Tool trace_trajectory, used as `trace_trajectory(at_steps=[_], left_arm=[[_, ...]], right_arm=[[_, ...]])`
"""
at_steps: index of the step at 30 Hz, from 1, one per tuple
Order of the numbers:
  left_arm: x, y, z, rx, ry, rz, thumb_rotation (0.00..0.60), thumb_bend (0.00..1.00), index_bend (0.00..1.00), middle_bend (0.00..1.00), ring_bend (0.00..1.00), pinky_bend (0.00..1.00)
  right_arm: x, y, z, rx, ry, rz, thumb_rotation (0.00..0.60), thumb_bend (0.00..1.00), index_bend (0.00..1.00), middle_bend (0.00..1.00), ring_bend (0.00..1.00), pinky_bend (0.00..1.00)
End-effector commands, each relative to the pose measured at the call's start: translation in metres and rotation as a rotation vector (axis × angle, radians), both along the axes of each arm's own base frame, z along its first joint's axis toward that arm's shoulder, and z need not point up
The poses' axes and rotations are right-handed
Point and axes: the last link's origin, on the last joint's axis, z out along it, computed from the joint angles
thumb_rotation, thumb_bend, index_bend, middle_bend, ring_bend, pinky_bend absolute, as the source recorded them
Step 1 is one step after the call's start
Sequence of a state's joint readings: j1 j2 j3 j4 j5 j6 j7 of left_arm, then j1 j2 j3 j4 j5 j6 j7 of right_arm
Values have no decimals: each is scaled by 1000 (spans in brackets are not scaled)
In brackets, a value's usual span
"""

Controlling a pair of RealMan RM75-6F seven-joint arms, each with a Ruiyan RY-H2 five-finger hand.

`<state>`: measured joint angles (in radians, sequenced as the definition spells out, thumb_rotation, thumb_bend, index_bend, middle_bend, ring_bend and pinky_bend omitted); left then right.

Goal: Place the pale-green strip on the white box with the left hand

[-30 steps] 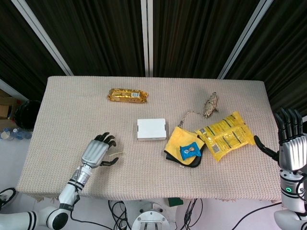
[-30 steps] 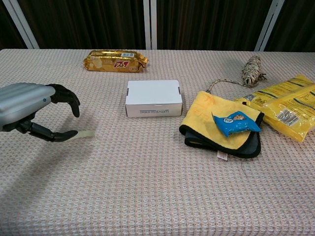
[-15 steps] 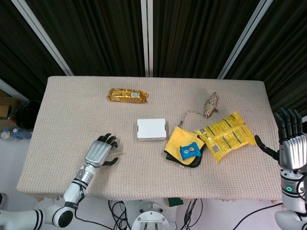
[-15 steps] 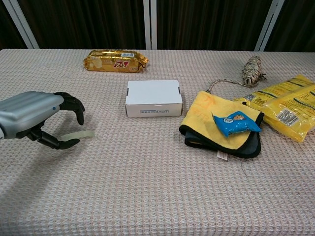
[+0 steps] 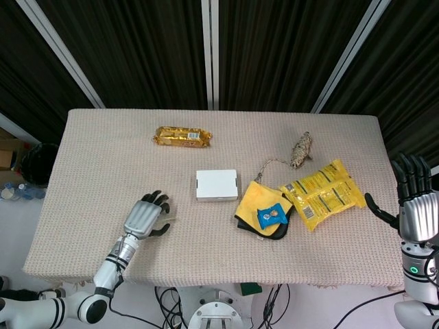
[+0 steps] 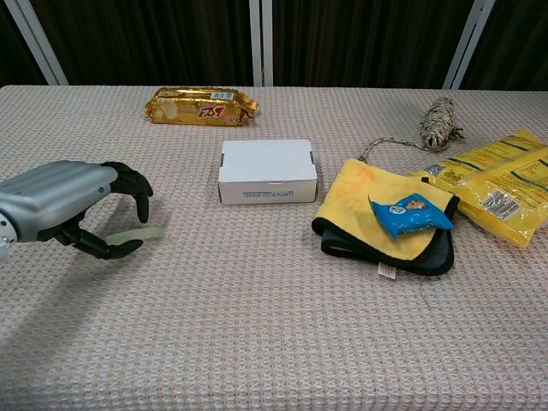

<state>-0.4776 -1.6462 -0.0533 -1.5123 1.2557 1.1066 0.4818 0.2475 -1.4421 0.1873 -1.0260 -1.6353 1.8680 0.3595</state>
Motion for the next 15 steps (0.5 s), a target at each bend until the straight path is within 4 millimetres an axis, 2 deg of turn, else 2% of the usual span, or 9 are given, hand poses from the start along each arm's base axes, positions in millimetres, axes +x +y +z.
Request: trace_trajectory(at_steps=[1, 9, 15], left_arm=[[1, 0, -1, -2, 0, -2, 463, 309, 443, 226, 105, 229], [1, 1, -3, -2, -2, -3, 502, 310, 466, 233, 109, 229], [0, 1, -5, 0, 4, -1, 579, 311, 483, 245, 116, 231]], right_arm=[[-1, 0, 0, -1, 0, -2, 600, 241, 0, 0, 0, 0], [-3, -1, 1, -1, -3, -10, 600, 241, 0, 0, 0, 0], [-4, -1, 0, -2, -1, -11, 600, 238, 0, 0, 0, 0]])
